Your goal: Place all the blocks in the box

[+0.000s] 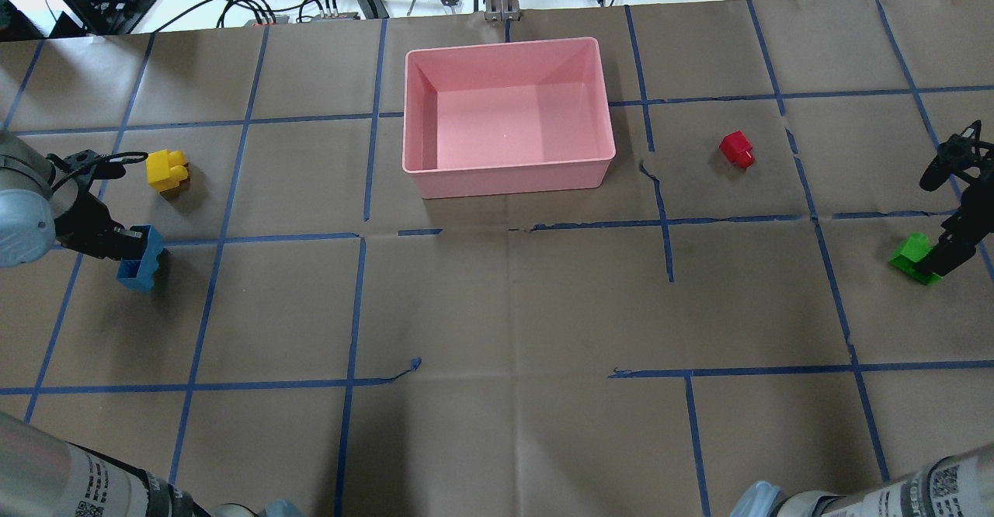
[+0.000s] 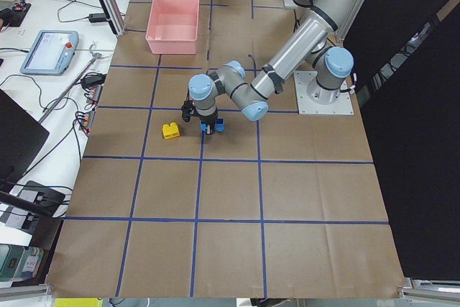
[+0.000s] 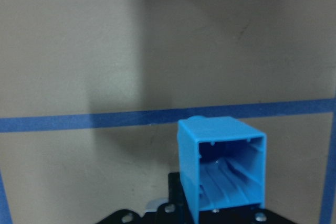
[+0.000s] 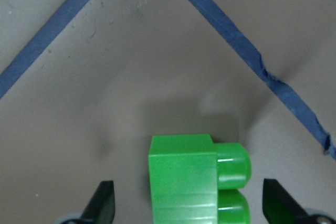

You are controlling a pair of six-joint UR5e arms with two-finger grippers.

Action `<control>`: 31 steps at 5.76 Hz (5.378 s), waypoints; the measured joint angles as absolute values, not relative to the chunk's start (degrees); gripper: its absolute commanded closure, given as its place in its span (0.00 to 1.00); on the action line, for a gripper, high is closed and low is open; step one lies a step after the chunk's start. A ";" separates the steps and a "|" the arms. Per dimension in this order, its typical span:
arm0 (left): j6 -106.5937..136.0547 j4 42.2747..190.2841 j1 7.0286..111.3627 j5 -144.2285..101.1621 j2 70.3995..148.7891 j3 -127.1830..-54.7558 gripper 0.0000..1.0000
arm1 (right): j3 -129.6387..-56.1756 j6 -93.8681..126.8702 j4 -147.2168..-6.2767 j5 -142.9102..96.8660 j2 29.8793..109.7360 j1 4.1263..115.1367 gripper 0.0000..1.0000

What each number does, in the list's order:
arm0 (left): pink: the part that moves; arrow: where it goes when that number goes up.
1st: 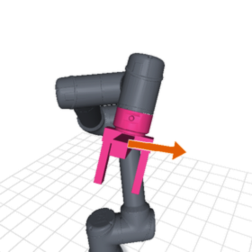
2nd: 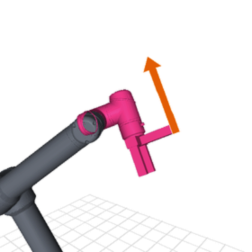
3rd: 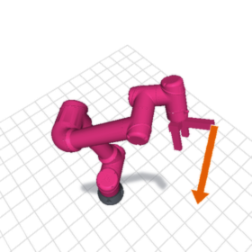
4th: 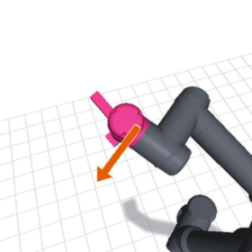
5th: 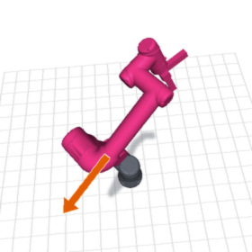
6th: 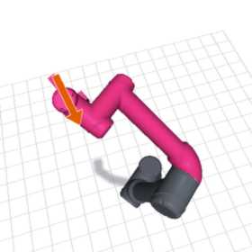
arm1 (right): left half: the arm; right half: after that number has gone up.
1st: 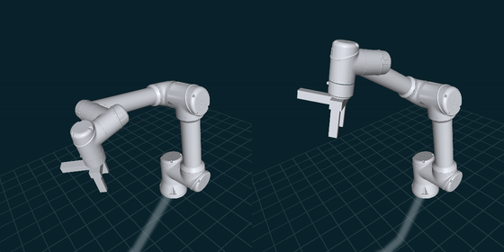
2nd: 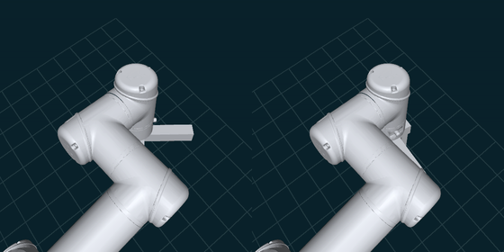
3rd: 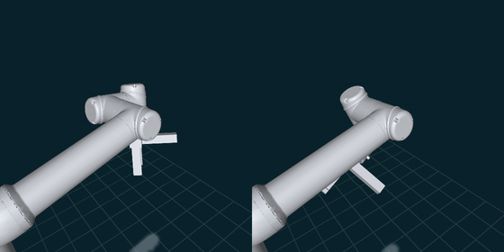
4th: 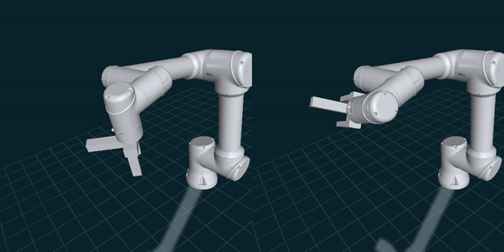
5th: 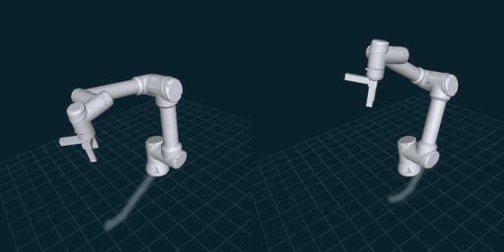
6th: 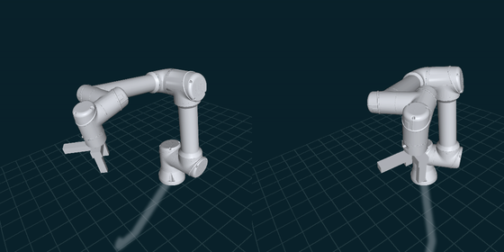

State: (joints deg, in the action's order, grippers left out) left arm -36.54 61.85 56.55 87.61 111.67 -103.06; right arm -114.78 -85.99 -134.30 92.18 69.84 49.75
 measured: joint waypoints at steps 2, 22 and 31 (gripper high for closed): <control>-27.77 68.31 63.64 81.92 110.38 -96.20 1.00 | -114.71 -85.99 -135.80 92.29 68.91 49.75 0.21; -24.89 53.21 60.48 86.95 130.13 -82.13 0.04 | -71.38 8.94 -115.94 84.15 51.35 100.04 0.01; -16.76 60.03 63.35 81.88 125.57 -82.50 1.00 | -63.80 -12.90 -99.83 86.32 56.38 87.46 0.00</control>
State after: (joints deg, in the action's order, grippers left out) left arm -16.76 60.03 63.35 81.88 125.57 -82.50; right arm -63.80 -12.90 -99.83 86.32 56.38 87.46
